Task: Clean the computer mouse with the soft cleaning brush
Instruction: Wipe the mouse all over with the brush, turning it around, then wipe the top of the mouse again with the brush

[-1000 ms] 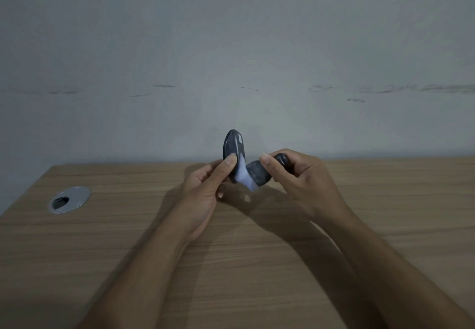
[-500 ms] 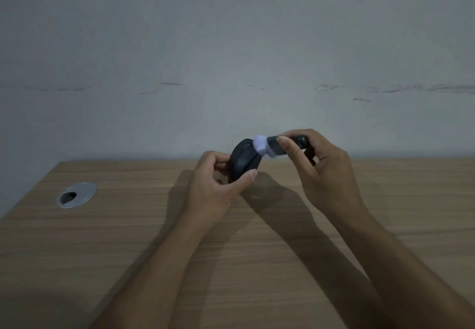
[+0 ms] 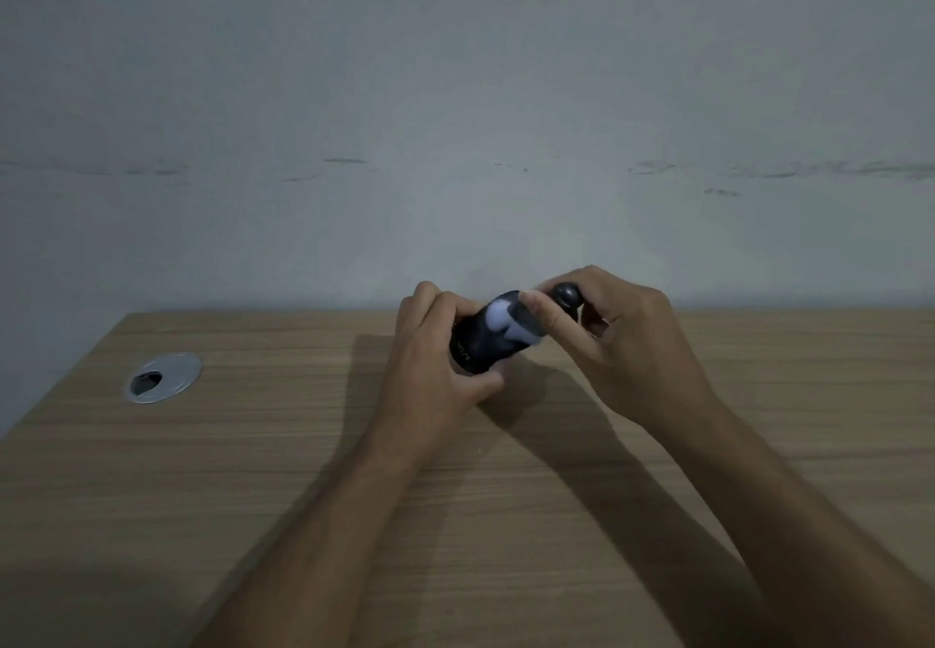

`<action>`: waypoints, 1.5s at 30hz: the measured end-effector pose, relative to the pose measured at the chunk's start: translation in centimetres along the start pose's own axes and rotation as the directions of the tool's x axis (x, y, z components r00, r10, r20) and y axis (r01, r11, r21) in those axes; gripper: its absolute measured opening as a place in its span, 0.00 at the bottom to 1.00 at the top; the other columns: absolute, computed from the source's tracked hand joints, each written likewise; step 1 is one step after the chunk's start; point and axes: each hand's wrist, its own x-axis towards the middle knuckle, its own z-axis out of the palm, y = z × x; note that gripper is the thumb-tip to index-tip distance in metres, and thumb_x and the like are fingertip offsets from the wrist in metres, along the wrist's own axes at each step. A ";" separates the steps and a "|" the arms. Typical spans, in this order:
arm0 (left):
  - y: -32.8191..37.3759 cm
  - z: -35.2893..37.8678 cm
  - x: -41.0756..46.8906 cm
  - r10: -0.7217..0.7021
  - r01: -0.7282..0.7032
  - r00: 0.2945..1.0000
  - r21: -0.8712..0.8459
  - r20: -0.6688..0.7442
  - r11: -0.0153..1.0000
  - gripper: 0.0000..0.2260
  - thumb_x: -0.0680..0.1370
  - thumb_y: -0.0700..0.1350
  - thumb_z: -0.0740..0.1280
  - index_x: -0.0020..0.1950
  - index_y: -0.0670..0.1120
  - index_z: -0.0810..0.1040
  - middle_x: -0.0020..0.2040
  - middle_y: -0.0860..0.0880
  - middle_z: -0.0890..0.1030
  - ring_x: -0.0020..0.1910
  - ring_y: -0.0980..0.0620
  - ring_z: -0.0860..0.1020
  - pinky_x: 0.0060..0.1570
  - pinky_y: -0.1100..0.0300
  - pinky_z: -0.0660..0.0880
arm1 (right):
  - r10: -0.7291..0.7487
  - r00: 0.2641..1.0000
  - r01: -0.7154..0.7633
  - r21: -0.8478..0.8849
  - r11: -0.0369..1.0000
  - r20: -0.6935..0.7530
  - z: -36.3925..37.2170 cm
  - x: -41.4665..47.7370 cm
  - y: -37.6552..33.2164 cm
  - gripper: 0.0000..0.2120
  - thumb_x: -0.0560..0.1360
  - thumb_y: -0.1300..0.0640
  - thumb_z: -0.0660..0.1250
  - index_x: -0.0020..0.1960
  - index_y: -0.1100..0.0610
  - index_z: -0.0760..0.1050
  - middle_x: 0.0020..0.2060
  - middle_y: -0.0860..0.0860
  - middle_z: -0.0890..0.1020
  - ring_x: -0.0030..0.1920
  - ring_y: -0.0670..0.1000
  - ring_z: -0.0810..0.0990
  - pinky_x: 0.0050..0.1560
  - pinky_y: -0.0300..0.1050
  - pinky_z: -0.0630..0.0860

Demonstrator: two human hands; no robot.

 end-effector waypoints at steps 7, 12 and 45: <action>0.8 0.7 0.0 0.115 -0.117 0.993 0.061 0.034 0.991 0.20 0.69 0.44 0.83 0.57 0.46 0.80 0.55 0.53 0.72 0.56 0.52 0.72 0.52 0.69 0.70 | 0.023 0.997 -0.026 -0.043 0.999 -0.071 0.5 -0.4 -1.0 0.16 0.83 0.41 0.73 0.51 0.54 0.88 0.40 0.46 0.86 0.34 0.37 0.78 0.38 0.26 0.69; 0.9 0.8 -0.1 0.122 -0.121 0.993 0.049 -0.001 0.991 0.21 0.68 0.43 0.82 0.58 0.44 0.80 0.55 0.53 0.71 0.56 0.50 0.73 0.51 0.71 0.69 | -0.009 0.992 -0.013 -0.173 0.985 -0.124 0.0 0.5 0.1 0.18 0.84 0.46 0.73 0.43 0.59 0.84 0.33 0.49 0.79 0.30 0.51 0.75 0.34 0.44 0.68; 0.6 1.1 -1.0 -0.029 0.029 0.999 0.014 0.040 0.999 0.21 0.67 0.52 0.83 0.56 0.48 0.84 0.53 0.52 0.73 0.55 0.51 0.79 0.51 0.56 0.81 | 0.036 0.998 -0.043 -0.130 0.991 -0.058 1.1 -0.7 3.4 0.23 0.83 0.41 0.69 0.40 0.59 0.79 0.30 0.53 0.80 0.30 0.56 0.76 0.33 0.54 0.74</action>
